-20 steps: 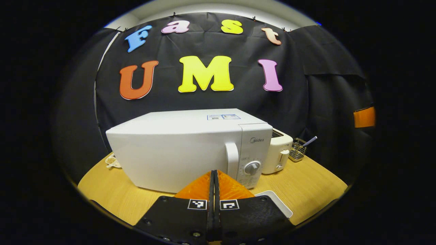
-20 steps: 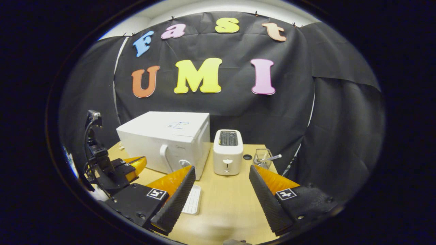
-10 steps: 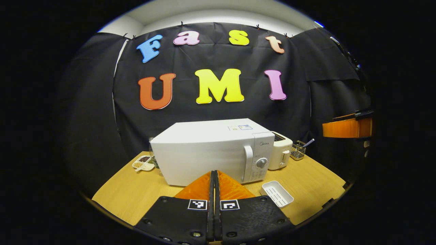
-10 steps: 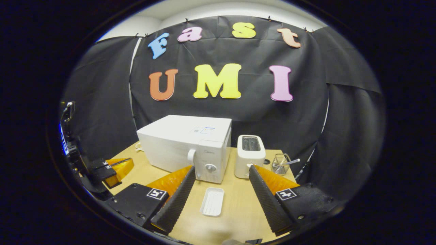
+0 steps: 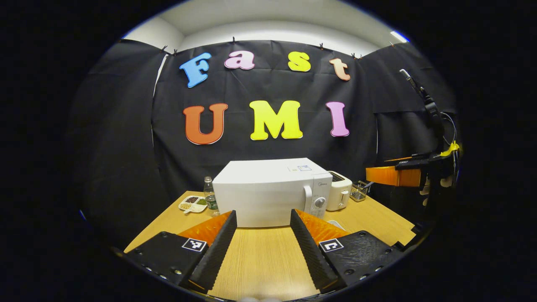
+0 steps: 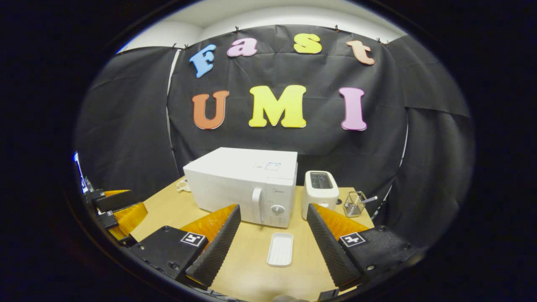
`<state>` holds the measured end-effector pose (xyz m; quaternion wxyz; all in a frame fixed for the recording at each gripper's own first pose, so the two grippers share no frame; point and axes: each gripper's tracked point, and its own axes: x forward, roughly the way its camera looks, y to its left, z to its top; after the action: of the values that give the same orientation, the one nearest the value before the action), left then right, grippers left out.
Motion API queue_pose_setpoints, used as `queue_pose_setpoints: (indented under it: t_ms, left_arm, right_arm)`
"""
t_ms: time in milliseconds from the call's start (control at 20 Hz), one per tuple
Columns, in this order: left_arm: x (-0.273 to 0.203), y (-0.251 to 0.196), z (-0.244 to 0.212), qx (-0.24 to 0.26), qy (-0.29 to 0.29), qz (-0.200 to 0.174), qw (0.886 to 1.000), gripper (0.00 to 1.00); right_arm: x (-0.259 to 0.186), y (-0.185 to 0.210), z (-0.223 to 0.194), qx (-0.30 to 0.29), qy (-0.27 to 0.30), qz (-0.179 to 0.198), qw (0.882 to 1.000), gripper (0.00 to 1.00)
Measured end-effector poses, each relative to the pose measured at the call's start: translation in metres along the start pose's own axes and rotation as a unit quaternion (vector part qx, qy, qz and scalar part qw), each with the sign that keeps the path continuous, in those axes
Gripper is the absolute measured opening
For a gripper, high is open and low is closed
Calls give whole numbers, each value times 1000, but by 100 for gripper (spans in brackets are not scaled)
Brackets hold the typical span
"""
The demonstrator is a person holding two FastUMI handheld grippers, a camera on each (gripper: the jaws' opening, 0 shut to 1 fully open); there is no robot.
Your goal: Open the microwave oven with the left hand, put the food in, and close the microwave oven.
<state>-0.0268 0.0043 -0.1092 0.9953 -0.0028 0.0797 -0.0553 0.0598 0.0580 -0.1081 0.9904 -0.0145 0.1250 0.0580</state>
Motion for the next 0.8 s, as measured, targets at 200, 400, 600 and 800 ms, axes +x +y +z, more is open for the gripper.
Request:
queue_pose_setpoints:
  t_ms: [200, 400, 600, 800]
  left_arm:
    - [-21, 18, 15, -6, -16, 10, 1000, 96]
    - [-34, 36, 28, -8, -31, 20, 999, 95]
    - [-38, 54, 41, -5, -41, 29, 999, 96]
    - [-35, 68, 60, 5, -58, 34, 998, 95]
  right_arm:
    - [-8, 15, 5, 0, -6, -1, 1000, 100]
    - [-15, 27, 8, 1, -11, -5, 1000, 100]
    - [-25, 37, 19, 3, -25, -12, 1000, 95]
    - [-35, 41, 33, 4, -45, -19, 999, 100]
